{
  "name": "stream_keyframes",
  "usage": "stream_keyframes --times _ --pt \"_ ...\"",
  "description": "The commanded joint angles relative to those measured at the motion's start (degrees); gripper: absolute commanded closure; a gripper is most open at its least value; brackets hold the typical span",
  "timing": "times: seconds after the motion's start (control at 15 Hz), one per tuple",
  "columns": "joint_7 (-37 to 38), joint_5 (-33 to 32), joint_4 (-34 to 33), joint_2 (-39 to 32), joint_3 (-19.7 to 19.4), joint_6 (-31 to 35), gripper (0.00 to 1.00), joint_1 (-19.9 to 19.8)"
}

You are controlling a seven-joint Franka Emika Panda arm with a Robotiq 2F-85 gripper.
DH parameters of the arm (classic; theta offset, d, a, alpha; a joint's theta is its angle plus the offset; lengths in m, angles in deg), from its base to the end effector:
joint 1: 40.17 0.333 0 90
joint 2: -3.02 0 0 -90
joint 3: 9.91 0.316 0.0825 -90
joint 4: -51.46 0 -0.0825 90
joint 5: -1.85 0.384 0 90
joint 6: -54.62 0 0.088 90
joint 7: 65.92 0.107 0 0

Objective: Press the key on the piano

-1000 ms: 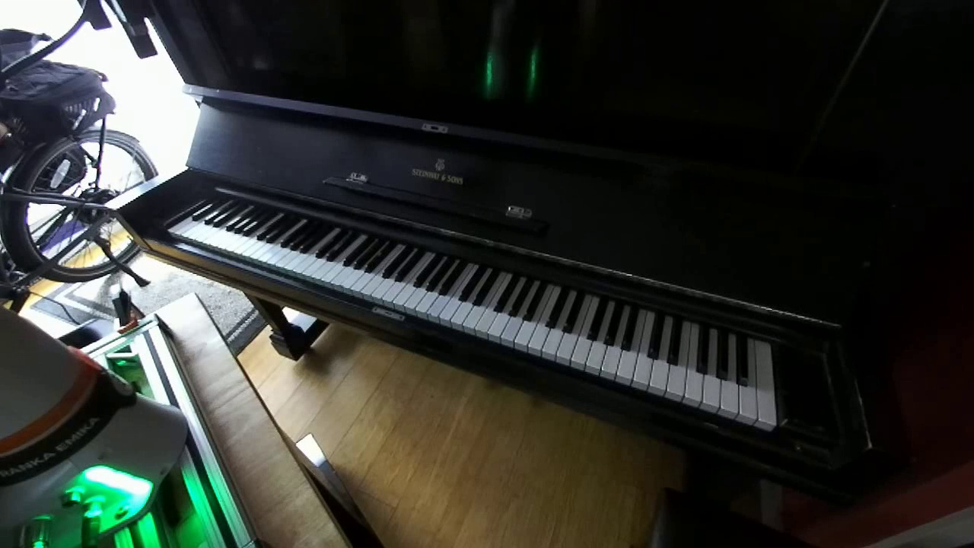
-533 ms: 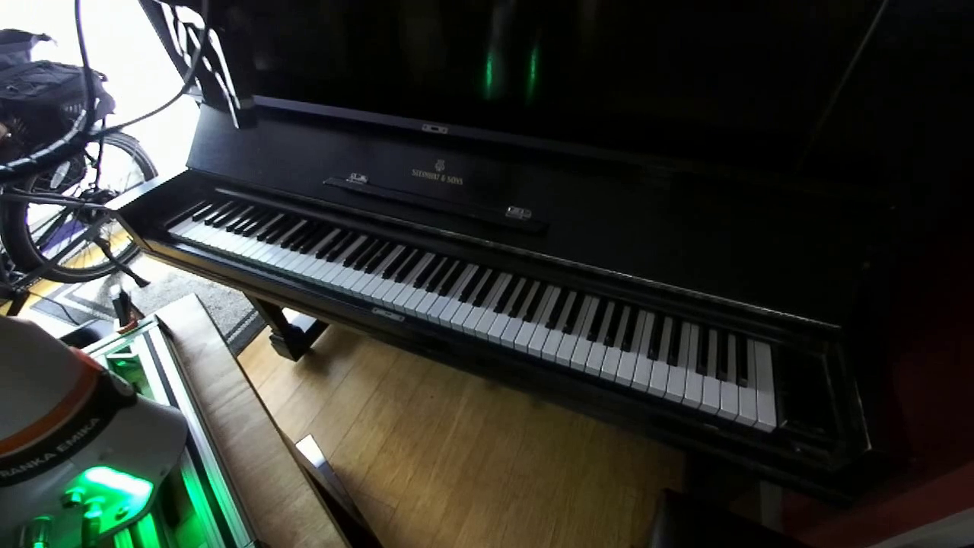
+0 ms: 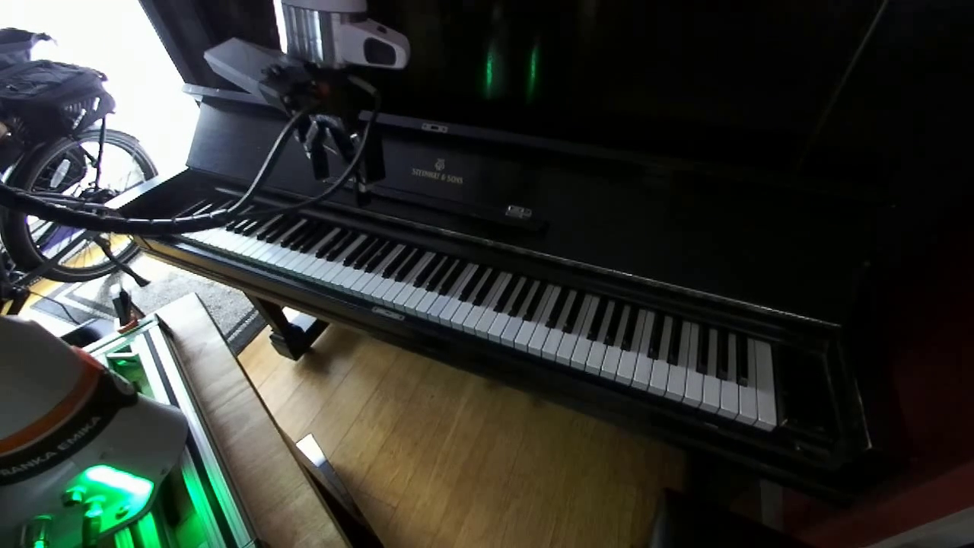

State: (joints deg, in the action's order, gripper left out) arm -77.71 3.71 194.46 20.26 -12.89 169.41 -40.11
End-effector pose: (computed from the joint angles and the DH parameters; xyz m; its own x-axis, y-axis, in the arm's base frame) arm 0.4106 -0.0187 0.3799 0.9730 0.1465 -0.1785 0.1341 -0.9877 -0.0799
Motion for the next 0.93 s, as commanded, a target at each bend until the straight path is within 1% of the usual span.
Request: stream_keyframes --times 0.0,0.33,0.47,0.67,0.87 --pt "-0.31 0.02 -0.19 -1.09 -0.32 0.7 0.0 -0.21" --pt "-0.41 0.02 -0.64 -1.7 -0.38 0.85 0.0 -0.27" --pt "-1.6 -2.9 -1.4 -4.49 -0.37 3.84 0.0 -0.75" --pt "-5.35 -9.53 -1.57 -8.86 -0.92 11.88 0.0 -1.55" --pt "-12.24 -11.33 -1.94 -14.26 -2.35 19.22 0.0 -2.36"
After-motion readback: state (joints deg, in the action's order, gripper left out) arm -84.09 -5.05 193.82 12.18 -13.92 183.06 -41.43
